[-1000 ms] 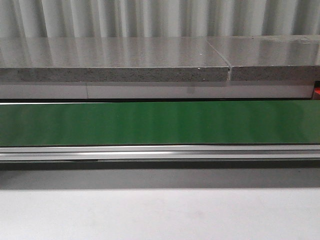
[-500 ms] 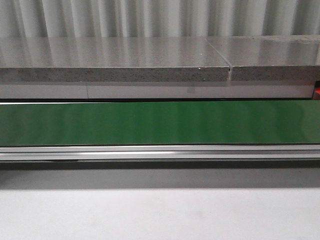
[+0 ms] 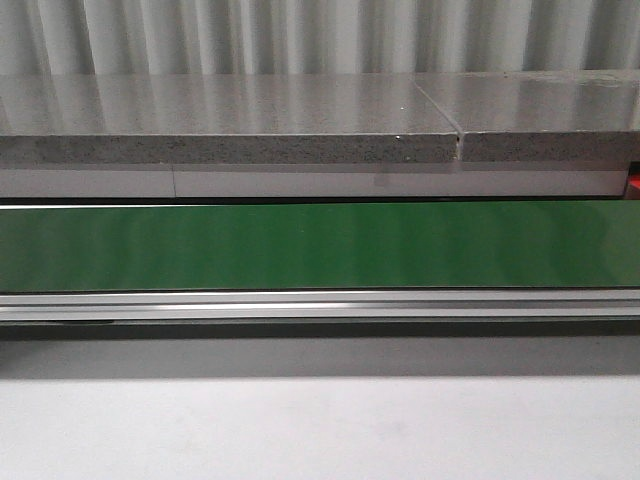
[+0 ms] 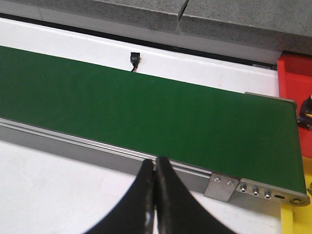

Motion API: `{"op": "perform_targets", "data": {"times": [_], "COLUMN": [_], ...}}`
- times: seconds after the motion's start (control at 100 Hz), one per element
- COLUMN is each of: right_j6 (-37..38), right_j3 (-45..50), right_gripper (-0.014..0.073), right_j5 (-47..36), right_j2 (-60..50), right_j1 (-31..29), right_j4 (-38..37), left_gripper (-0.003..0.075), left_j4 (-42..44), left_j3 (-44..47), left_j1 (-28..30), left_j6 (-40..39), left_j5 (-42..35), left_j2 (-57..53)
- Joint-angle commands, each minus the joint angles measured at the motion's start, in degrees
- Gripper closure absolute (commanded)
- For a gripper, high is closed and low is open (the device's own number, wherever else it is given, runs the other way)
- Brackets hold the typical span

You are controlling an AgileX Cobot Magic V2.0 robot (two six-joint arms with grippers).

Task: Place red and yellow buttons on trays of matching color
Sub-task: 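Lift the red button with the left gripper and carry it over the belt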

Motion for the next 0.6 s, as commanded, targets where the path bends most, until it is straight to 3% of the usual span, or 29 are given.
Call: {"op": "perform_targets", "data": {"times": [0.0,0.28,0.59], "right_j6": [-0.7,-0.7,-0.7], "right_j3": [-1.4,-1.4,-1.4], "right_gripper": [0.066,0.066,0.066], "right_j5": [-4.4,-4.4,-4.4], "right_j2": [0.3,0.3,0.3], "right_j1": [0.1,0.1,0.1], "right_j4": [-0.1,-0.1,-0.1], "left_gripper": [0.0248,0.0254,0.0526], "left_j4": [-0.5,-0.5,-0.5], "left_j3": [-1.7,-1.7,-1.7], "left_j1": [0.2,0.2,0.2], "left_j6": [-0.5,-0.5,-0.5], "left_j5": [-0.1,-2.9,-3.6], "left_j2": [-0.9,1.4,1.3]}}
